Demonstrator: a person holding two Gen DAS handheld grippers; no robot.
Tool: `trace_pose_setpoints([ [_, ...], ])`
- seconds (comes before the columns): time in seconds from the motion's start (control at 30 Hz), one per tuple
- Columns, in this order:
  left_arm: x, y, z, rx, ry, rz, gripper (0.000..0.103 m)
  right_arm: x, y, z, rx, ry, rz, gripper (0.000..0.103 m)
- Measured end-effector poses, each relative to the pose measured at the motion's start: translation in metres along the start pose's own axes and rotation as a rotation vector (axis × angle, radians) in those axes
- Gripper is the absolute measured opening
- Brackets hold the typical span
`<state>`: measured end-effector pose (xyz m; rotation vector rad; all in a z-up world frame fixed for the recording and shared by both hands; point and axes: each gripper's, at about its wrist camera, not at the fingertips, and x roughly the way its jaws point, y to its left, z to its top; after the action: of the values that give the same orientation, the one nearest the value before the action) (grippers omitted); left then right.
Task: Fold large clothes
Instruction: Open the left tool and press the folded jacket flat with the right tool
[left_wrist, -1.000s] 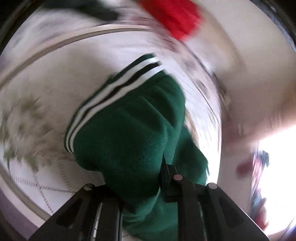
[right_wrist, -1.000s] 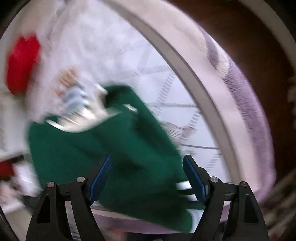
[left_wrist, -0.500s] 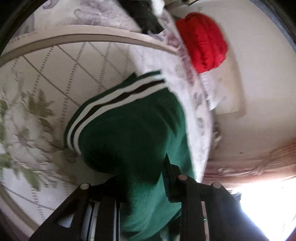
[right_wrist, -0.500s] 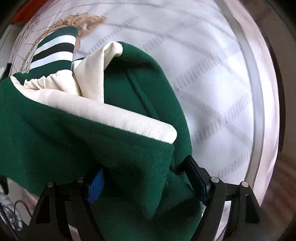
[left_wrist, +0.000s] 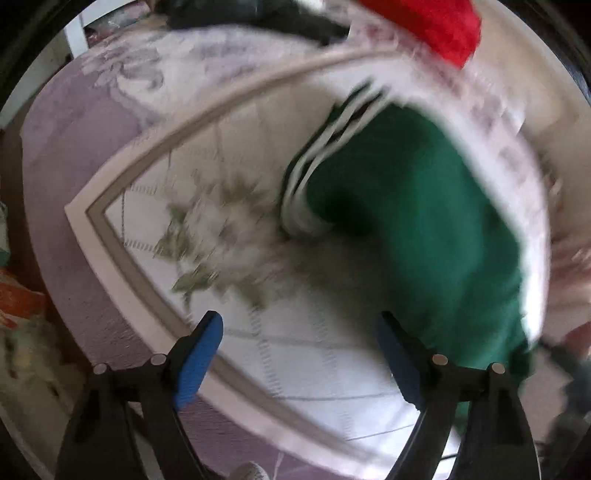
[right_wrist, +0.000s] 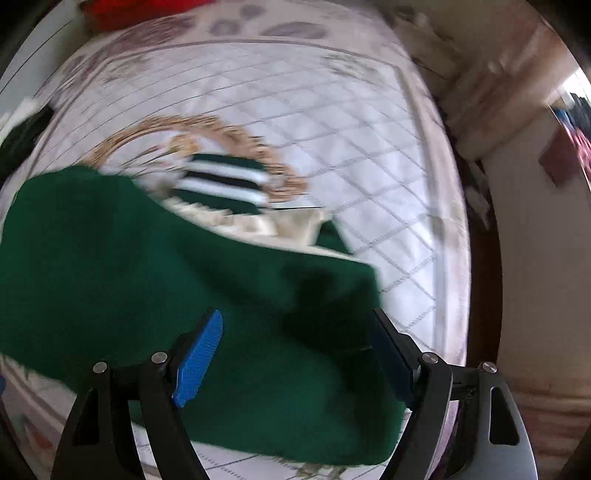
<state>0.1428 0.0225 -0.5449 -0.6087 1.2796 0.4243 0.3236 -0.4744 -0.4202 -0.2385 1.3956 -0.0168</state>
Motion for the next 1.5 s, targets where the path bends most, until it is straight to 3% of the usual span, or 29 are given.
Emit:
trace_pose_setpoints([
  [0.1, 0.051, 0.018, -0.013, -0.012, 0.144, 0.055, 0.084, 0.019, 0.043, -0.003, -0.074, 0.071, 0.037, 0.082],
  [0.17, 0.071, 0.023, -0.011, -0.04, 0.178, 0.053, 0.084, 0.03, 0.062, -0.007, -0.109, 0.116, 0.049, 0.082],
  [0.23, 0.078, 0.019, -0.006, -0.036, 0.159, 0.043, 0.103, 0.038, 0.075, -0.006, -0.128, 0.135, 0.053, 0.082],
  [0.37, 0.09, 0.01, 0.002, -0.029, 0.172, 0.142, 0.103, 0.054, 0.092, -0.006, -0.152, 0.192, 0.056, 0.082],
  [0.53, 0.094, 0.008, 0.01, -0.086, 0.135, 0.177, 0.103, 0.076, 0.103, -0.005, -0.172, 0.266, 0.066, 0.082],
  [0.67, 0.097, 0.003, 0.019, -0.107, 0.126, 0.185, 0.103, 0.086, 0.104, -0.004, -0.172, 0.292, 0.08, 0.083],
  [0.93, 0.09, -0.005, 0.016, -0.105, 0.121, 0.189, 0.103, 0.101, 0.086, -0.009, -0.082, 0.323, 0.141, 0.097],
  [1.2, 0.084, -0.002, 0.012, -0.107, 0.114, 0.188, 0.103, 0.111, 0.078, -0.014, -0.067, 0.328, 0.155, 0.098],
  [1.27, 0.068, 0.005, 0.011, -0.147, 0.08, 0.151, 0.103, 0.113, 0.074, -0.006, -0.065, 0.33, 0.159, 0.098],
  [1.33, 0.039, 0.018, 0.01, -0.215, 0.005, 0.052, 0.1, 0.111, 0.073, -0.003, -0.062, 0.333, 0.163, 0.098],
  [1.43, -0.002, 0.035, 0.009, -0.314, -0.078, -0.106, 0.1, 0.108, 0.071, 0.004, -0.059, 0.334, 0.168, 0.098],
  [1.5, -0.009, 0.043, 0.012, -0.418, -0.074, -0.284, 0.1, 0.109, 0.069, 0.004, -0.053, 0.334, 0.171, 0.098],
])
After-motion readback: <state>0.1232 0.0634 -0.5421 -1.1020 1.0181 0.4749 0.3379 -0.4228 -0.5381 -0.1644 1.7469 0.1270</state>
